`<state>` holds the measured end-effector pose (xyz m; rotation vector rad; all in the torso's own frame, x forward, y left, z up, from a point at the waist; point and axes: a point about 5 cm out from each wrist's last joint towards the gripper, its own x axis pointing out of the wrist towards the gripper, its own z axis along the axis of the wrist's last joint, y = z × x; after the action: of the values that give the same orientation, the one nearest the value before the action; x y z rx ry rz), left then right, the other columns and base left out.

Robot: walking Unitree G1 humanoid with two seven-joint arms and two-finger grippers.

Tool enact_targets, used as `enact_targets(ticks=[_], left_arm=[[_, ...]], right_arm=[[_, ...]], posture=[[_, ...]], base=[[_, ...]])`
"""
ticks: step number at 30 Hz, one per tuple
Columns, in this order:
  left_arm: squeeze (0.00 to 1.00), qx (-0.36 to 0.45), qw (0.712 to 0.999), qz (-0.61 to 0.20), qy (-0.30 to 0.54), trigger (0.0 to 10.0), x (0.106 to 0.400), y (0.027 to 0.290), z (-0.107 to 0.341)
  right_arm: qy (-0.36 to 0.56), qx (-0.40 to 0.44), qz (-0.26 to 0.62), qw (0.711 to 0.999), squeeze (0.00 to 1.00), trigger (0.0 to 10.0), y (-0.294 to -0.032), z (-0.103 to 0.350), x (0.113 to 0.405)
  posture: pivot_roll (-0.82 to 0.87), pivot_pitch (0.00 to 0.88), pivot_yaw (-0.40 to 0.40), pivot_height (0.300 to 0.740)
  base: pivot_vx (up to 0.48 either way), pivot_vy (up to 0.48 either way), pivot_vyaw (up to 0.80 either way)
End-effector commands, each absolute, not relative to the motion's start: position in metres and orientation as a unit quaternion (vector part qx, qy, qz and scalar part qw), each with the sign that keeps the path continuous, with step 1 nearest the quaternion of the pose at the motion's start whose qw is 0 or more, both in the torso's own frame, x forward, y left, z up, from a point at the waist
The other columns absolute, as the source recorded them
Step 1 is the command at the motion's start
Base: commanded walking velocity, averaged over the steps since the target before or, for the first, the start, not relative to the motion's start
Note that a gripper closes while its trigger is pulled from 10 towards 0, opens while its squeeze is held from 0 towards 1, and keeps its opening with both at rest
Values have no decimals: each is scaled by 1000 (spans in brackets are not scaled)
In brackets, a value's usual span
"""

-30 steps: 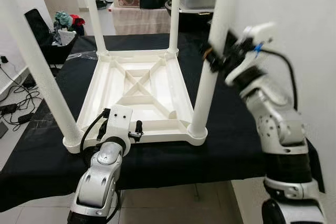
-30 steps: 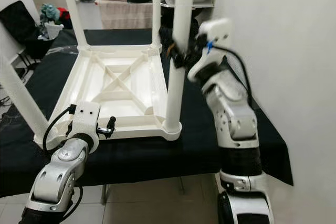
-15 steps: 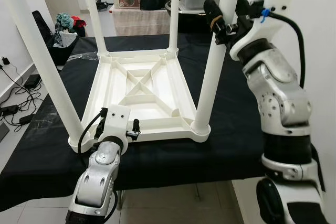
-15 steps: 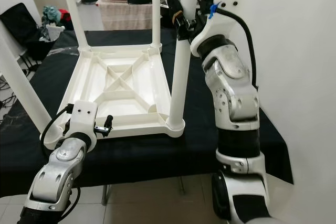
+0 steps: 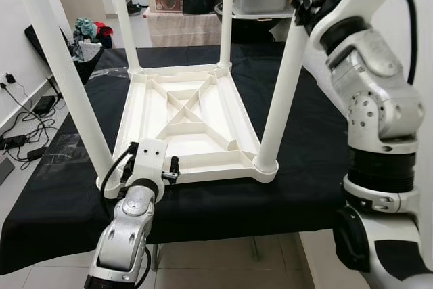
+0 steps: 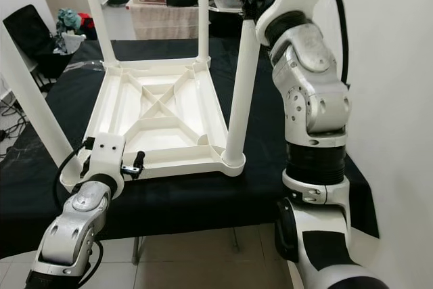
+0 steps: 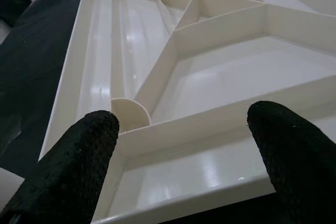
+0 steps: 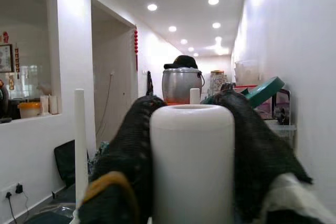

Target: Building children table

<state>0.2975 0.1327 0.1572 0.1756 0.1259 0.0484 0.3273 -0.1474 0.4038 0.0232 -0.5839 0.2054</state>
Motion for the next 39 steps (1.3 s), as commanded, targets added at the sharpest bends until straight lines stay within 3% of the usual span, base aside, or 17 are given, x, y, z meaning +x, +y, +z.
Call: enact_targets(ticks=[1, 9, 16, 21, 26, 31, 32, 37, 39], left_arm=[[0, 83, 994, 29, 60, 10000, 296, 133, 156], [0, 61, 998, -5, 28, 10000, 293, 119, 166], [0, 47, 992, -109, -32, 10000, 281, 85, 184], [0, 49, 993, -108, -26, 10000, 279, 84, 182], [0, 48, 993, -101, -29, 10000, 278, 87, 183], [0, 54, 993, -97, -27, 10000, 278, 90, 183], [0, 54, 993, -97, -27, 10000, 278, 90, 183], [0, 59, 993, -101, -27, 10000, 277, 89, 183], [0, 59, 993, -101, -28, 10000, 277, 89, 184]], right_arm=[[-274, 21, 76, 958, 0, 0, -155, 403, 331], [-202, 32, 36, 978, 0, 0, -163, 373, 354], [-176, 130, 35, 975, 0, 0, -176, 371, 379], [-182, 152, 35, 971, 0, 0, -186, 382, 388], [-154, 173, -8, 973, 0, 0, -216, 378, 399], [-89, 252, -61, 962, 0, 0, -245, 334, 407], [-89, 252, -61, 962, 0, 0, -245, 334, 407], [55, 300, -95, 948, 0, 0, -245, 232, 409], [79, 308, -103, 943, 0, 0, -243, 216, 407]], posture=[[42, 35, 1, 740], [48, 29, -3, 740], [71, 36, -21, 740], [72, 37, -22, 740], [79, 38, -31, 740], [76, 52, -26, 740], [76, 52, -26, 740], [83, 69, -26, 740], [84, 67, -28, 740]], base=[[0, 0, 0], [0, 0, 0], [0, 0, 0], [0, 0, 0], [0, 0, 0], [0, 0, 0], [0, 0, 0], [0, 0, 0], [0, 0, 0]])
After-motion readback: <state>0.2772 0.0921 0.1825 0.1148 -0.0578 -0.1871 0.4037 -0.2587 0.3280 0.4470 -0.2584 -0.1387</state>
